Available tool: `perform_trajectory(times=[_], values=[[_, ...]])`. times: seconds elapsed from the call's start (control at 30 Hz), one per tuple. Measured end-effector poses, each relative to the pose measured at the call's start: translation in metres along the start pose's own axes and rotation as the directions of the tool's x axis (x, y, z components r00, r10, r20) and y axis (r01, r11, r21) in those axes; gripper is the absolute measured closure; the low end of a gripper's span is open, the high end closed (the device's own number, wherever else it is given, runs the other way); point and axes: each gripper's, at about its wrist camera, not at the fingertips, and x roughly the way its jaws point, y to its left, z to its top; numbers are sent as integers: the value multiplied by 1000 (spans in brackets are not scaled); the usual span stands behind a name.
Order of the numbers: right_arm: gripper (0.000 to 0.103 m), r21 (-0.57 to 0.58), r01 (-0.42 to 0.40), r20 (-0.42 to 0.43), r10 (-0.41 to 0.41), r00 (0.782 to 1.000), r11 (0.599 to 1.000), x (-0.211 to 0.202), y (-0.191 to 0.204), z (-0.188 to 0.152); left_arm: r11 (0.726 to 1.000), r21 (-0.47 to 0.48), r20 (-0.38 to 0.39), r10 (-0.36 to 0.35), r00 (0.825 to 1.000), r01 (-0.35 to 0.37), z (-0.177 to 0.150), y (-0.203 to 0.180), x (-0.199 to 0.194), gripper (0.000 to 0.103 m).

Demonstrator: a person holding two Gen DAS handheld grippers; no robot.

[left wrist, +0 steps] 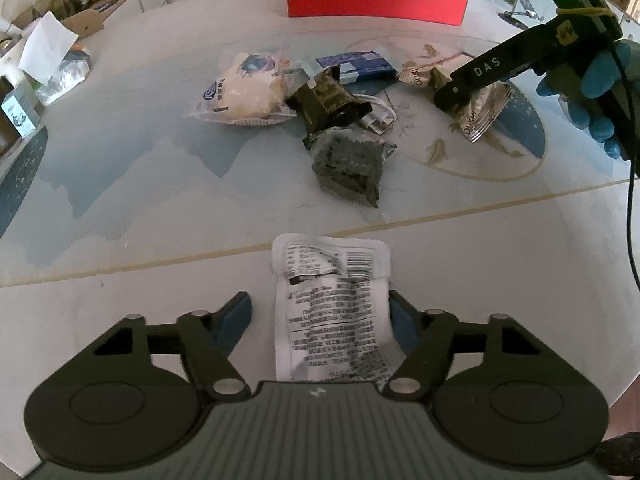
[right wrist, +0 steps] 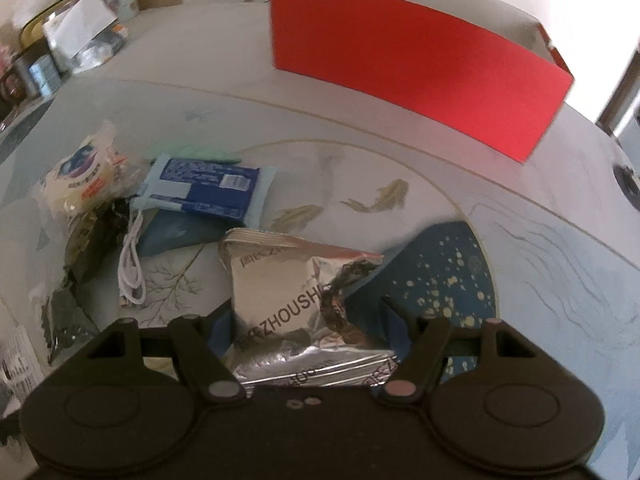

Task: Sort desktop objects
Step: 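Approach the printed white wrapper with the left tool while the right tool approaches the silver pouch, then close the left tool on the white wrapper while the right tool grasps the silver pouch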

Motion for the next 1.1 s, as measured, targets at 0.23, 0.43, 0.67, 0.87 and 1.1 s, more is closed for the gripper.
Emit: perform_trajectory(times=[0.23,0.43,0.67,0.87,1.1], values=[[51,30,4,12,-4,1000,1000,-3,-4,1,1000,4,5,-13,1000,13,3,2,0,47],[56,49,-6,16,5,1000,999,-6,-8,2,999,-31,12,-33,999,34,6,9,0,49],[58,60,-13,12,12,1000,998,-11,-10,1,996,-71,13,-54,998,55,12,16,2,50],[58,74,-22,21,20,1000,997,-21,-14,5,992,-114,14,-59,998,60,14,24,1,51],[58,80,-54,28,52,998,995,-35,-17,11,989,-133,42,-56,998,61,22,29,-7,51]])
